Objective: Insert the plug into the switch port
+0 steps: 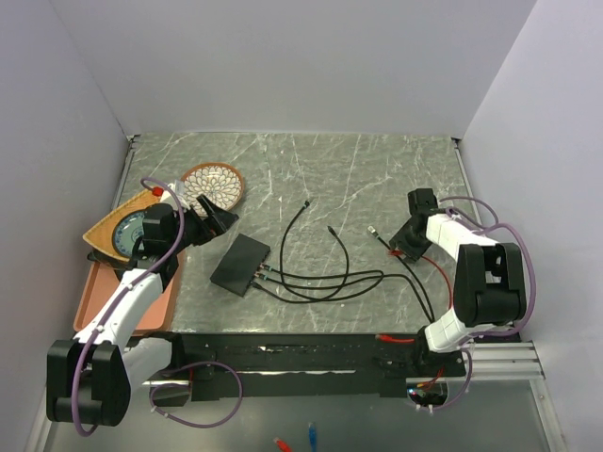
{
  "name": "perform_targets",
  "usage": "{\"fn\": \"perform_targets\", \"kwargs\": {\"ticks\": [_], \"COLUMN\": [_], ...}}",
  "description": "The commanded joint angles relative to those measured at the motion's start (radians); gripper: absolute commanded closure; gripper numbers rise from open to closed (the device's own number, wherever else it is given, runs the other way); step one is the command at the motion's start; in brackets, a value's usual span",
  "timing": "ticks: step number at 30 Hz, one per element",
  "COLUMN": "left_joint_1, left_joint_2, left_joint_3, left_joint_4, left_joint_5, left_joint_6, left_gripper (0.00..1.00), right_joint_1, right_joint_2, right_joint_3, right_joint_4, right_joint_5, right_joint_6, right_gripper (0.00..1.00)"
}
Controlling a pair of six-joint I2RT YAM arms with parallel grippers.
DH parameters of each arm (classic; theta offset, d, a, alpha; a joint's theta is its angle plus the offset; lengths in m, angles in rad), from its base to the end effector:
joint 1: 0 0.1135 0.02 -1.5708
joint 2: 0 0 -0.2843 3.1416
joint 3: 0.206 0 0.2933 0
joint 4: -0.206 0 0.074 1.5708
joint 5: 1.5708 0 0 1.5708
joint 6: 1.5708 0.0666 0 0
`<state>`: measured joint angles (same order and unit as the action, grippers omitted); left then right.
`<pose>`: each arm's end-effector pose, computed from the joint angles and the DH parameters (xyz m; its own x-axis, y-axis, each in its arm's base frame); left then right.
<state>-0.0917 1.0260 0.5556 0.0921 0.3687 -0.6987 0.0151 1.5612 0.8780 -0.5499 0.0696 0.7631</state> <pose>0.2789 -0.0498 0.2297 -0.5511 -0.5518 -0.6259 0.0842 0.7095 -0.6997 0.3244 0.0003 0.1306 -0.6763 0.6794 -0.2848 0.6578 0.7310 0.1816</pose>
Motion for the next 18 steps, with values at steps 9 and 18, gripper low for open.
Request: {"fn": "perform_targets", "kwargs": {"ticks": [9,18], "left_joint_1": [0.004,0.003], "left_joint_2": [0.026,0.016], "left_joint_3": [-0.002,0.000], "left_joint_4": [0.049,0.023], "left_joint_5": [0.021,0.004], "left_joint_6": [0.011,0.034], "left_gripper": [0.04,0.04], "right_joint_1": [-0.010,-0.038], "right_joint_2": [0.065,0.178], "right_joint_3": [0.049,0.145], "right_joint_4": [0.044,0.053], "right_joint_5": [-0.013,-0.091], "right_joint_6": [-0.016,-0.077], "right_gripper": [0.54,0.88]}}
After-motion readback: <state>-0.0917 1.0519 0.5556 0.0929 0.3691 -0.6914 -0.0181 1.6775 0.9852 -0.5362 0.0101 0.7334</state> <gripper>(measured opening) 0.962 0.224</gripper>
